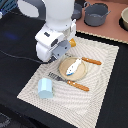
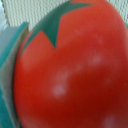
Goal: Interact with the objects in diverse but meaningful ways.
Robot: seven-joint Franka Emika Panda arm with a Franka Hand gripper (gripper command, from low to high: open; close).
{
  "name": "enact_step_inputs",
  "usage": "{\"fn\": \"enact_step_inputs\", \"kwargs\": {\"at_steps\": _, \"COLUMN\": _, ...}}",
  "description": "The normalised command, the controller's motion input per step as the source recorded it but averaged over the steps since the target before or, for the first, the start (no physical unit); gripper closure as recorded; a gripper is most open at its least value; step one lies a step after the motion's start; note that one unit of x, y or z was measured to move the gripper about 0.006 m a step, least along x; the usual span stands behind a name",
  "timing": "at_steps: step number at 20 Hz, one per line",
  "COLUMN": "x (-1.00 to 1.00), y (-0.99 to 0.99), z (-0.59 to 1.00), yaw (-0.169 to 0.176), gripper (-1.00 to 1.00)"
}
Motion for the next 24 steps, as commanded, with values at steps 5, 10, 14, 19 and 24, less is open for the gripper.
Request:
{"fn": "enact_step_inputs", "kwargs": {"at_steps": 5, "x": -0.18, "y": 0.00, "z": -0.03, "yaw": 0.001, "gripper": -1.00}}
{"fn": "enact_step_inputs", "kwargs": {"at_steps": 10, "x": -0.16, "y": 0.00, "z": -0.06, "yaw": 0.009, "gripper": -1.00}}
{"fn": "enact_step_inputs", "kwargs": {"at_steps": 14, "x": -0.14, "y": -0.12, "z": 0.38, "yaw": 0.027, "gripper": -1.00}}
{"fn": "enact_step_inputs", "kwargs": {"at_steps": 19, "x": -0.22, "y": -0.42, "z": 1.00, "yaw": 0.015, "gripper": -1.00}}
{"fn": "enact_step_inputs", "kwargs": {"at_steps": 24, "x": -0.17, "y": -0.42, "z": 0.83, "yaw": 0.047, "gripper": -1.00}}
